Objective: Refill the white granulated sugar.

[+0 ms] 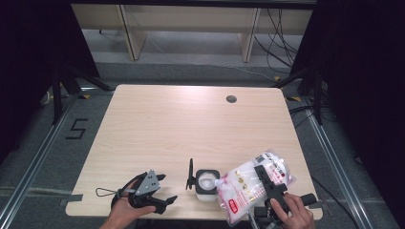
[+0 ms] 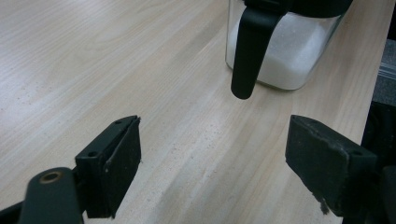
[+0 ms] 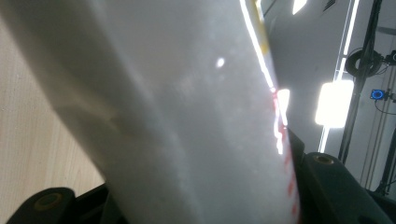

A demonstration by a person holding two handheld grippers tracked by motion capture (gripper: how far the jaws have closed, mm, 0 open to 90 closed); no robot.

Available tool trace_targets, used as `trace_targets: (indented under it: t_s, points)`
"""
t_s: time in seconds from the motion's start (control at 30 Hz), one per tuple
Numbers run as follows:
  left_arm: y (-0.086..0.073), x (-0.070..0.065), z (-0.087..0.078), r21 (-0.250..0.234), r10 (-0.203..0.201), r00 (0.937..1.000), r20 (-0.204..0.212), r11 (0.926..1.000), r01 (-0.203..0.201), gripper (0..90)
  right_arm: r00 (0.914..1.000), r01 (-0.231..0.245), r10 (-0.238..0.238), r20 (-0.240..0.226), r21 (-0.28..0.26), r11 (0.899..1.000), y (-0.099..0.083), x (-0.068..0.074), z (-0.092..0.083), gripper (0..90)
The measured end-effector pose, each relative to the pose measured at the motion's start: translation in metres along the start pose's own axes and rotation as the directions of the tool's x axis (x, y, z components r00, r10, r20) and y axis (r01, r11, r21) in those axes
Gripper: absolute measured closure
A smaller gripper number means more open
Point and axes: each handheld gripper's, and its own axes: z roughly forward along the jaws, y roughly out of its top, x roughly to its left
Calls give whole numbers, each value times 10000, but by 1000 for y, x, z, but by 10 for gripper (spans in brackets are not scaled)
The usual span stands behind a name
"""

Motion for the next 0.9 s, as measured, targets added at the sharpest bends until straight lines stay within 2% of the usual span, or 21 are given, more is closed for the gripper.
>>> trace_targets:
  t_s: [0.03, 0.07, 0.13, 0.17, 0.2, 0.27, 0.3, 0.37, 0.4, 0.43, 0.53, 0.57, 0.6, 0.63, 0.67, 0.7, 0.77, 0.83, 0.9]
  points:
    - [0, -1, 0, -34, -110, 9999, -18, 9999, 110, 179, 10000, 38, -38, -20, -18, 10000, 0, 0, 0, 555]
    - [-1, -1, 0, -5, -87, 10000, 33, 10000, 87, 179, 9992, -400, 400, -60, 91, 9992, 0, 4, 0, 556]
    - [-1, -2, 0, -80, -115, 9999, 74, 9999, 116, 179, 9999, 97, -94, 116, -187, 9998, 1, 1, 1, 556]
    - [0, -1, 1, -144, -145, 9999, 58, 9998, 146, 179, 9999, 94, -93, 121, -94, 9999, 2, 1, 0, 556]
    - [0, 0, 0, 29, -60, 10000, -4, 10000, 60, 179, 10000, -40, 40, 18, -39, 10000, 2, 1, 0, 556]
    - [-1, 0, 1, 4, -22, 10000, 71, 10000, 21, 179, 9998, 199, -197, 105, -190, 9996, 2, 0, 1, 556]
    - [-1, -1, 0, 26, 10, 10000, 45, 10000, -10, 179, 10000, -63, 63, -41, -29, 10000, 2, 2, 0, 555]
    - [-1, 0, 1, -130, -82, 10000, 48, 9999, 83, 179, 10000, 77, -77, 29, -81, 9999, 2, 1, 1, 556]
    - [0, 0, 0, 22, 12, 10000, -3, 10000, -12, 179, 10000, 59, -59, -32, -8, 10000, 2, 1, 0, 556]
    - [0, -1, 0, -51, -92, 10000, -17, 9999, 92, 179, 9998, 207, -206, 33, -104, 9997, 2, 0, 1, 556]
    - [0, 0, 0, 96, -5, 10000, 56, 10000, 4, 179, 10000, -13, 13, 19, -55, 10000, 2, 1, 0, 556]
    - [0, -1, 0, -26, -31, 10000, -8, 10000, 31, 179, 10000, -40, 40, 9, -53, 10000, 2, 1, 0, 556]
    - [0, 1, 0, 101, 129, 9999, -34, 9999, -129, 179, 10000, -43, 43, 13, -66, 10000, 2, 1, 0, 556]
    - [0, 0, 0, 4, -13, 10000, 27, 10000, 13, 179, 10000, -4, 4, -63, -43, 10000, 2, 1, 0, 556]
    - [-1, -1, 0, 104, -4, 10000, 86, 9999, 3, 179, 9999, -82, 82, -69, -18, 10000, 2, 2, 0, 556]
    - [-1, 0, -1, 206, 141, 9999, 62, 9997, -143, 179, 10000, -72, 71, -59, -39, 10000, 2, 2, 0, 556]
    - [0, -1, 0, -49, -74, 10000, -9, 10000, 74, 179, 10000, 49, -49, 1, -105, 9999, 2, 1, 1, 556]
    - [-1, -1, 0, 14, -37, 10000, 40, 10000, 37, 179, 9995, -311, 312, -108, 129, 9994, 2, 4, -1, 556]
    - [-1, -1, 1, -26, 5, 10000, 2, 10000, -5, 179, 9996, -275, 277, -110, 125, 9995, 2, 4, -1, 556]
